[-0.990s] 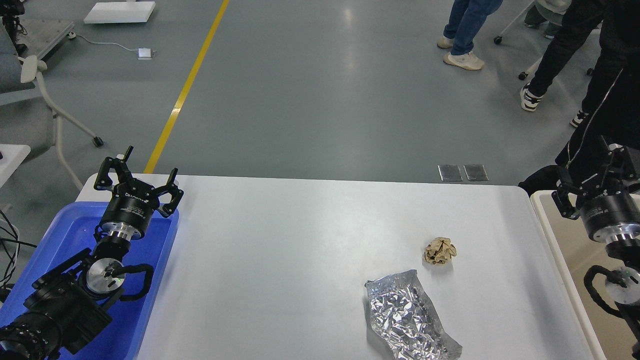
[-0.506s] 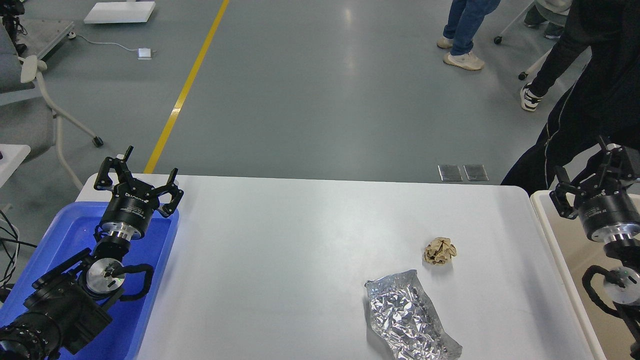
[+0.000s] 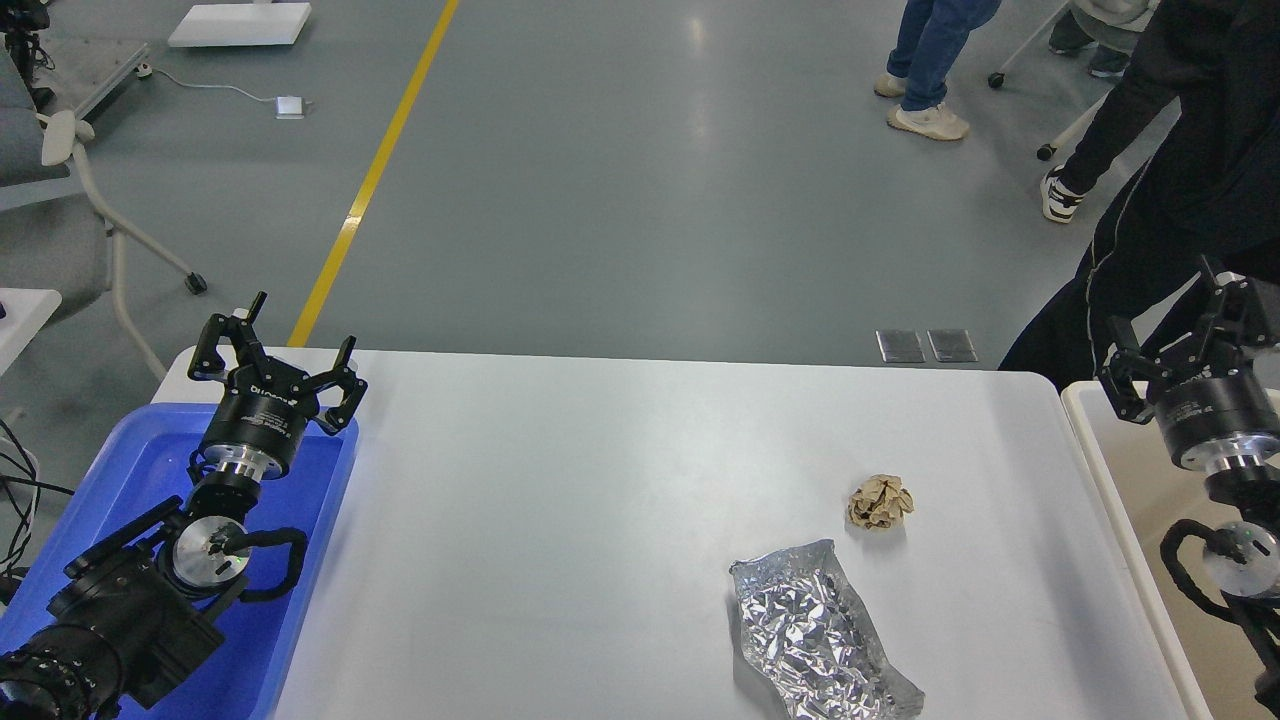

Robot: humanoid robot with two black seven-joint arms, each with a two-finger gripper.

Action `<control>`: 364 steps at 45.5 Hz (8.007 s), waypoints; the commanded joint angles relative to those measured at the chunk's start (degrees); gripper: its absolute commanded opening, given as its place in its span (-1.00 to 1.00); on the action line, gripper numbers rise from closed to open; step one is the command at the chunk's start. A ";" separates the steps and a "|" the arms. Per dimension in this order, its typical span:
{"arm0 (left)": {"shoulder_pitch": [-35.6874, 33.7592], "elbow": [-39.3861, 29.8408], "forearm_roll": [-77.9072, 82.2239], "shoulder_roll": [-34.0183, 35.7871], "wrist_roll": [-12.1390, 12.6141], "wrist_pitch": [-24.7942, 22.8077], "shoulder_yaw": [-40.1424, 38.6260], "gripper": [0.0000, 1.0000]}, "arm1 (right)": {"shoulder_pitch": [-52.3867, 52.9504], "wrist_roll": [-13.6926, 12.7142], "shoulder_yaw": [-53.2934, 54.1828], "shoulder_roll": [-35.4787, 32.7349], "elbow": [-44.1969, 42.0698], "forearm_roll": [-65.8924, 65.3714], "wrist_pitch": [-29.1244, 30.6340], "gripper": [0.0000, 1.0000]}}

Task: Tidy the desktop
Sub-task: 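Raise the right gripper from its rest pose above the table edge, then extend the right gripper toward the silver foil wrapper and lower it, then close the right gripper on the silver foil wrapper, then lift the foil wrapper with the right gripper toward the white bin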

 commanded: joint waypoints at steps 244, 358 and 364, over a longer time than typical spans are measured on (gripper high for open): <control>0.00 0.00 0.00 0.00 0.00 -0.05 0.00 1.00 | 20.59 0.80 -78.78 -3.11 6.84 -59.14 -13.95 -0.45; 0.00 0.00 0.00 0.00 0.00 -0.05 0.00 1.00 | 40.29 7.40 -72.98 -24.40 -30.83 -23.73 10.40 -1.00; 0.00 0.00 0.00 0.00 0.00 -0.05 0.00 1.00 | 33.87 7.05 -73.07 -18.07 -45.26 -21.27 10.40 -1.00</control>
